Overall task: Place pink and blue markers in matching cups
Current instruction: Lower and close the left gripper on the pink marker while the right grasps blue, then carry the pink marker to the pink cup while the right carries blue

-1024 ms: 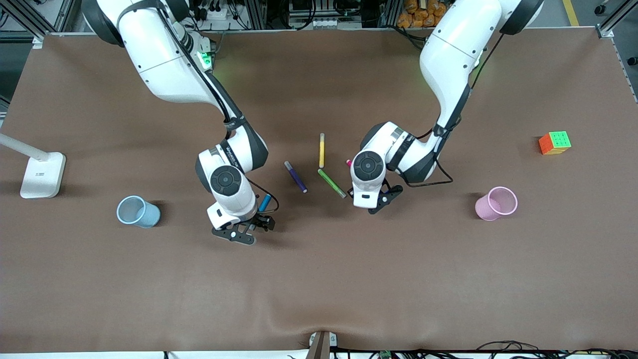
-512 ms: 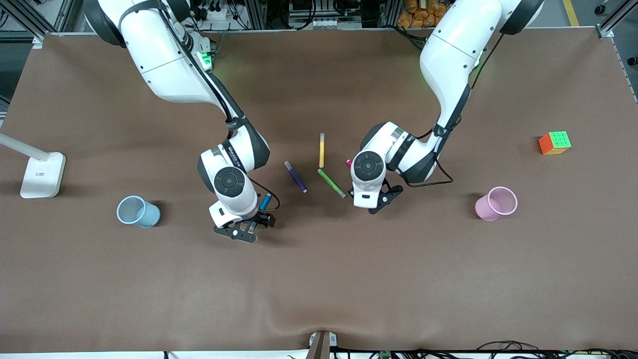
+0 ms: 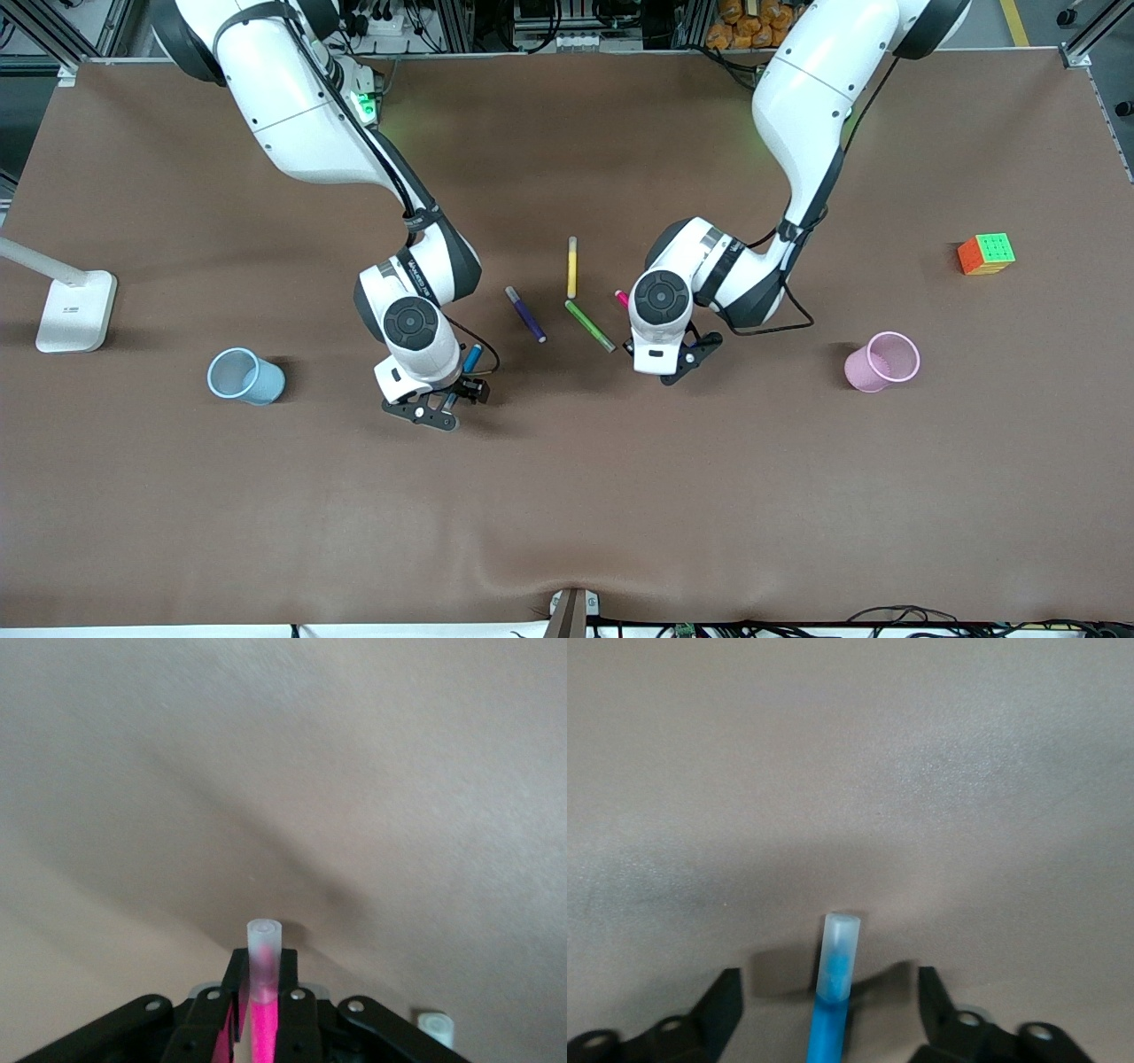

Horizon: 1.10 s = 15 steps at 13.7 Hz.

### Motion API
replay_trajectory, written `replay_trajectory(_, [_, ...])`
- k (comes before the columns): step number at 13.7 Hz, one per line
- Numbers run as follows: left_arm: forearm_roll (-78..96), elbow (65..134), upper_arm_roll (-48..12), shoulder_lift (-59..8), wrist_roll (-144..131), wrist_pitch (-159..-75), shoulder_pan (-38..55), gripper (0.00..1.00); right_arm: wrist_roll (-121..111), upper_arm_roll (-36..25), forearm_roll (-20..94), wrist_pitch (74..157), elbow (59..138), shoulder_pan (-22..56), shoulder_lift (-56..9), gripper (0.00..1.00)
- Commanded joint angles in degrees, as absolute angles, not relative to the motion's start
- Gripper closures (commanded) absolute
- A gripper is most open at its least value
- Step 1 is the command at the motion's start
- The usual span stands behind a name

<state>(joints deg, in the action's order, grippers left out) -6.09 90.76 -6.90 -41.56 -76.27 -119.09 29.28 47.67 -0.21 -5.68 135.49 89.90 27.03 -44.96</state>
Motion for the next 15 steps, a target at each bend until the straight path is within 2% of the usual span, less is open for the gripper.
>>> replay_trajectory(1, [-12.5,90.7,-5.7,-38.3,-76.1,-114.3,28.5,1.00,51.0,-0.3,-6.4,135.7,90.1,27.4,-45.1,1.00])
replay_trajectory(7, [-21.8,90.7,-5.7,-31.8,-64.6,-107.9,22.1,1.00,44.3,-0.4,-7.5,135.0,90.2,25.1,-43.5,1.00])
replay_trajectory(11, [-27.7,90.8,-5.7,-28.9,-57.6,-106.3,18.5,1.00,30.9,-0.2,-7.1,133.3,93.5,20.7,-36.2,1.00])
replay_trajectory(15, [-36.1,91.5,-5.7,-28.0,-57.7,-104.3,17.5,1.00,11.5,0.3,-4.8,125.1,95.2,15.7,-27.5,1.00])
